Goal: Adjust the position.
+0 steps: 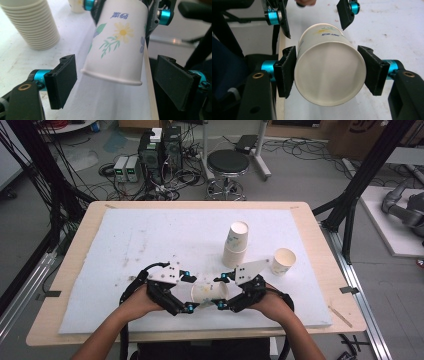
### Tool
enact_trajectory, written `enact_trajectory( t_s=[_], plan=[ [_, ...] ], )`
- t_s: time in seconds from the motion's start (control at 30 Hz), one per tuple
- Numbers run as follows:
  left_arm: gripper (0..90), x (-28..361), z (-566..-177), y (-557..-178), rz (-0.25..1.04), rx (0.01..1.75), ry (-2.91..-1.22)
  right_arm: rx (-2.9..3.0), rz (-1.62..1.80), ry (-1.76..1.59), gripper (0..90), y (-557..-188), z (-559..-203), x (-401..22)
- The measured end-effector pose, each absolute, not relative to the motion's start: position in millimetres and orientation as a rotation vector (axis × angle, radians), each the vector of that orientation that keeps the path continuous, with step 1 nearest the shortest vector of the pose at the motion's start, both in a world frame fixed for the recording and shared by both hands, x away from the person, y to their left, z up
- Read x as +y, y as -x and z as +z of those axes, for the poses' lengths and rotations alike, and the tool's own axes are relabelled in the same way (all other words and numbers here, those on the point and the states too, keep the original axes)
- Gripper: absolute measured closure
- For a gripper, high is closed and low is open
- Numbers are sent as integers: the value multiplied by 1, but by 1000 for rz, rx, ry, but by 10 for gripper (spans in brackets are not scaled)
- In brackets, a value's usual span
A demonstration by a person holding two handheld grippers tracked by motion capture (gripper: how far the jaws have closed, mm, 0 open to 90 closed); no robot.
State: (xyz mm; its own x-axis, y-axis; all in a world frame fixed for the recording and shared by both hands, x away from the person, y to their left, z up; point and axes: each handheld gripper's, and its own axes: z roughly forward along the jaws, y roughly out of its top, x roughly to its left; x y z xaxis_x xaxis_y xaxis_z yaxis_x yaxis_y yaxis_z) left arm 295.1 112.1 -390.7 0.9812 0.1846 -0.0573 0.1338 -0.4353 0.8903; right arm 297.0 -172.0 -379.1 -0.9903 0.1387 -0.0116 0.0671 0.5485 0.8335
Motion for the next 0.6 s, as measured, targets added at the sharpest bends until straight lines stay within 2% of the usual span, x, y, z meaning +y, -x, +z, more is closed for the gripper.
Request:
enact_trajectory(
  t_s=[0.23, 0.6],
  plan=[
    [177, 122, -401, -293, 55, 294, -1872, 2630, 1555, -230, 356, -292, -381, -182],
    [179, 120, -410, -288, 56, 289, -1780, 2593, 1634, -261, 357, -287, -391, -195]
  ],
)
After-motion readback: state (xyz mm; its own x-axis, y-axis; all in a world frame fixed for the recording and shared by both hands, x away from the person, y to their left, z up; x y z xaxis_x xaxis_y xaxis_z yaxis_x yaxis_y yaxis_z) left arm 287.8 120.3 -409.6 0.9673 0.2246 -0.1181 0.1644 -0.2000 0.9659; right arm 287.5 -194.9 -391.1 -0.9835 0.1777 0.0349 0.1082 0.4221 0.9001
